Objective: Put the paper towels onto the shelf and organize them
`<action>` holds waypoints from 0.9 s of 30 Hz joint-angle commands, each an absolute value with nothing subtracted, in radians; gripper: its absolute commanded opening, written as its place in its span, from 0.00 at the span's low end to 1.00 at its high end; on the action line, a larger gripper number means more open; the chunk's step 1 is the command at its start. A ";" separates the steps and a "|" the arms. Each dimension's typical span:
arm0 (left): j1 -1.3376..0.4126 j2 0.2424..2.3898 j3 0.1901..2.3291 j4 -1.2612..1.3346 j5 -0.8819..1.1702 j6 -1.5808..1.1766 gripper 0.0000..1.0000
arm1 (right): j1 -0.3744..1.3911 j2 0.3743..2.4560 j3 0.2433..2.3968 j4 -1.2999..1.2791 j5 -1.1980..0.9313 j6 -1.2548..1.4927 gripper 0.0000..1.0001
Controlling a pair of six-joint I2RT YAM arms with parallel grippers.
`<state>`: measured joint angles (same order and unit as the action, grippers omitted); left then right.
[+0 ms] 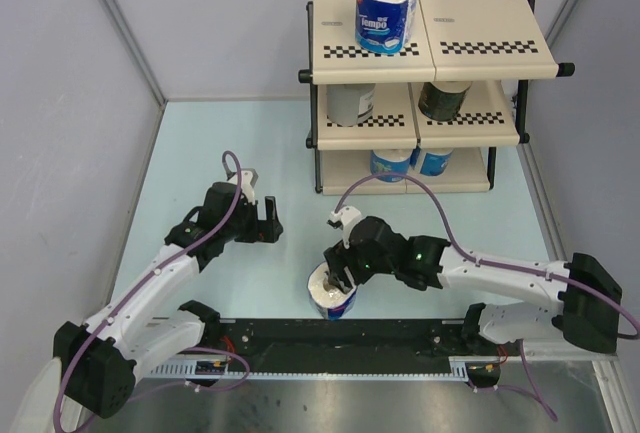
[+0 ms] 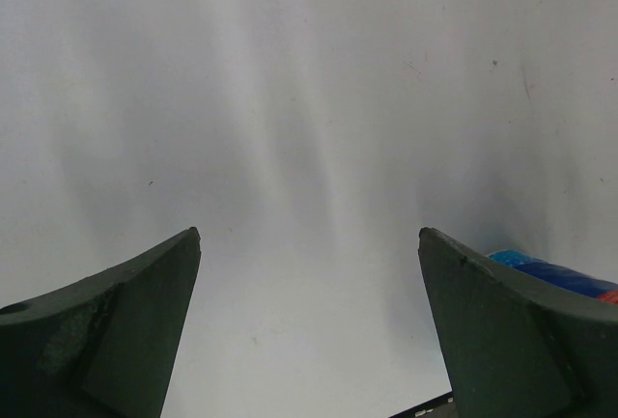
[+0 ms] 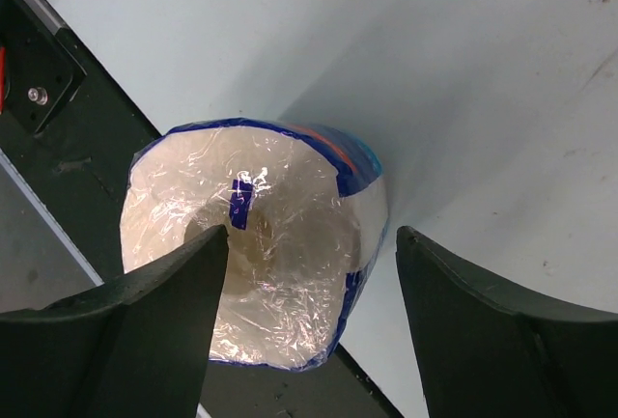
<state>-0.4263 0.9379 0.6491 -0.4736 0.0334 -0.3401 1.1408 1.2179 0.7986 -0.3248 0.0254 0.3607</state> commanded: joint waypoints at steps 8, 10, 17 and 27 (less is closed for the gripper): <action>-0.434 0.936 0.670 -0.449 0.041 -0.347 1.00 | 1.166 1.279 0.865 -0.357 0.072 0.336 0.70; -0.434 0.934 0.669 -0.449 0.043 -0.347 1.00 | 1.172 1.285 0.870 -0.367 0.077 0.331 0.69; -0.434 0.931 0.669 -0.451 0.041 -0.350 1.00 | 1.181 1.318 0.887 -0.399 0.094 0.321 0.65; -0.436 0.937 0.667 -0.451 0.044 -0.351 1.00 | 1.184 1.295 0.891 -0.410 0.159 0.334 0.36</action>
